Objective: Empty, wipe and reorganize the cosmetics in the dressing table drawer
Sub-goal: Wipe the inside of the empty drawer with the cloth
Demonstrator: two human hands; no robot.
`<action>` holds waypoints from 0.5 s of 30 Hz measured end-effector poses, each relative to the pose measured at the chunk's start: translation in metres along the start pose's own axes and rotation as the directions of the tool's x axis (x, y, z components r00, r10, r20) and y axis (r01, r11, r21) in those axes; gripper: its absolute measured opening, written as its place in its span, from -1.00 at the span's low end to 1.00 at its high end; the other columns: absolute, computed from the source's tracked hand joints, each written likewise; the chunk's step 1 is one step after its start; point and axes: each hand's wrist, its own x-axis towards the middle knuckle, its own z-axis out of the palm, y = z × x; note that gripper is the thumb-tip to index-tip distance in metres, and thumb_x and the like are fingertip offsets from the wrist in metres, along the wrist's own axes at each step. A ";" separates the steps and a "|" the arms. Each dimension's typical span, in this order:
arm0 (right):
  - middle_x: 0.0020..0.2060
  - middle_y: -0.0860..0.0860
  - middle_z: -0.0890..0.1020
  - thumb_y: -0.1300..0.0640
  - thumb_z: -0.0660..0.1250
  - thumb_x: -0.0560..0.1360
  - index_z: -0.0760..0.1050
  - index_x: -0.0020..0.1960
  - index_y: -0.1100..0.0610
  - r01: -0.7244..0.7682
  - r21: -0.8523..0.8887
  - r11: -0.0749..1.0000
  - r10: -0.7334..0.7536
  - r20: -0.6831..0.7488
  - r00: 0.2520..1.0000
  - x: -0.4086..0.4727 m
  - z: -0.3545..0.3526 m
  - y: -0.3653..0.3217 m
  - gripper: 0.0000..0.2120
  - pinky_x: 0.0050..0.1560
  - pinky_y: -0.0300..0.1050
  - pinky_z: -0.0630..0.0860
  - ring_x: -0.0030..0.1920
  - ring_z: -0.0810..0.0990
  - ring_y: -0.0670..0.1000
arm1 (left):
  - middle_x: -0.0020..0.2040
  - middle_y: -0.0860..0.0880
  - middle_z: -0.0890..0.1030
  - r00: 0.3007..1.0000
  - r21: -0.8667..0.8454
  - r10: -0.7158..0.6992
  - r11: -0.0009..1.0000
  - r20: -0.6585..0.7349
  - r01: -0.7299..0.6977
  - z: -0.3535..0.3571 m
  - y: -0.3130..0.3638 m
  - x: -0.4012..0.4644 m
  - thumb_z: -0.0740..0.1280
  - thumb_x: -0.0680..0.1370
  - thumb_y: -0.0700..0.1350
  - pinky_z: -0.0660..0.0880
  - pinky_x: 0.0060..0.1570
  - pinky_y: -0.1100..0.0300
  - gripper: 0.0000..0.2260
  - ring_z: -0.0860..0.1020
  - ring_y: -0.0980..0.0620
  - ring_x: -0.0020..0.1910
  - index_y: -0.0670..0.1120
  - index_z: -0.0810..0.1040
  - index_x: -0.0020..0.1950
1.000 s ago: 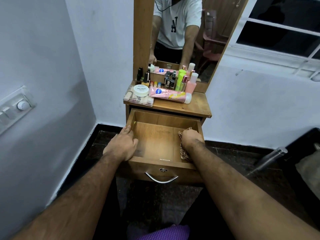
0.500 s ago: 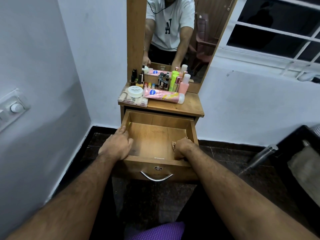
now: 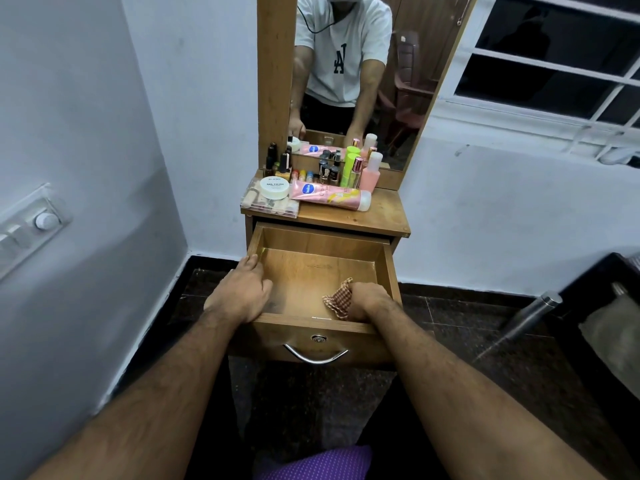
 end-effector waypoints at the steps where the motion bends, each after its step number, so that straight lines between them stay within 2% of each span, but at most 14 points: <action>1: 0.25 0.08 0.58 0.14 0.39 0.50 0.46 0.38 0.08 0.013 0.053 0.999 -0.014 0.031 0.999 -0.001 -0.002 0.001 -0.55 0.22 -0.03 0.53 0.24 0.55 0.10 | 0.62 -0.07 0.04 1.000 0.000 0.013 1.000 -0.008 -0.013 -0.001 0.001 -0.001 0.02 0.65 -0.02 0.03 0.55 0.06 -0.49 -0.02 0.04 0.59 -0.17 0.15 0.58; 3: 0.31 0.06 0.54 0.18 0.41 0.47 0.37 0.46 0.01 0.040 0.164 0.986 -0.052 0.068 0.996 -0.006 -0.006 0.002 -0.42 0.27 0.00 0.50 0.28 0.52 0.09 | 0.62 -0.07 0.07 0.998 -0.010 0.049 0.999 -0.047 -0.049 -0.005 0.004 -0.004 0.05 0.66 -0.02 0.01 0.55 0.08 -0.51 -0.01 0.03 0.59 -0.15 0.18 0.58; 6: 0.33 0.03 0.53 0.20 0.41 0.48 0.33 0.49 0.00 0.083 0.281 0.956 -0.096 0.035 0.995 -0.015 -0.010 0.006 -0.39 0.28 -0.04 0.49 0.29 0.51 0.05 | 0.59 -0.06 0.19 0.983 -0.021 0.117 0.992 -0.141 -0.121 -0.008 0.009 -0.008 0.12 0.66 -0.06 0.02 0.52 0.14 -0.55 0.06 0.02 0.58 -0.14 0.29 0.54; 8: 0.31 0.02 0.54 0.21 0.41 0.48 0.32 0.50 0.02 0.118 0.330 0.937 -0.117 -0.023 0.993 -0.022 -0.014 0.009 -0.38 0.24 -0.11 0.48 0.25 0.53 0.02 | 0.53 -0.05 0.31 0.972 -0.080 0.122 0.987 -0.202 -0.140 -0.009 0.016 -0.011 0.18 0.64 -0.09 0.12 0.49 0.15 -0.59 0.20 0.01 0.54 -0.15 0.39 0.48; 10: 0.27 0.02 0.58 0.18 0.42 0.47 0.37 0.46 0.03 0.149 0.321 0.935 -0.122 -0.104 0.987 -0.028 -0.023 0.011 -0.42 0.21 -0.11 0.50 0.21 0.55 0.02 | 0.46 -0.05 0.42 0.964 -0.239 0.047 0.964 -0.263 -0.113 -0.011 0.029 -0.011 0.22 0.62 -0.09 0.25 0.45 0.14 -0.60 0.37 0.00 0.44 -0.14 0.44 0.45; 12: 0.21 0.02 0.62 0.14 0.44 0.45 0.44 0.37 0.02 0.176 0.326 0.929 -0.117 -0.194 0.974 -0.033 -0.036 0.013 -0.49 0.18 -0.05 0.54 0.15 0.58 0.02 | 0.37 -0.05 0.53 0.951 -0.450 -0.080 0.891 -0.297 -0.066 -0.012 0.048 -0.009 0.24 0.61 -0.08 0.37 0.37 0.15 -0.63 0.49 0.00 0.31 -0.12 0.48 0.41; 14: 0.16 0.00 0.63 0.12 0.44 0.44 0.46 0.33 0.03 0.198 0.346 0.917 -0.105 -0.270 0.957 -0.039 -0.052 0.015 -0.53 0.10 -0.08 0.54 0.11 0.58 0.02 | 0.25 -0.02 0.60 0.957 -0.634 -0.169 0.773 -0.234 -0.018 -0.011 0.070 -0.006 0.27 0.60 -0.05 0.44 0.28 0.15 -0.68 0.57 0.00 0.19 -0.08 0.56 0.33; 15: 0.15 0.00 0.62 0.11 0.44 0.44 0.46 0.32 0.03 0.209 0.348 0.914 -0.101 -0.303 0.948 -0.043 -0.060 0.015 -0.54 0.06 -0.09 0.53 0.11 0.58 0.02 | 0.18 -0.03 0.64 0.968 -0.728 -0.187 0.686 -0.169 0.006 -0.010 0.081 -0.004 0.28 0.59 -0.01 0.51 0.24 0.07 -0.73 0.60 0.00 0.13 -0.05 0.59 0.24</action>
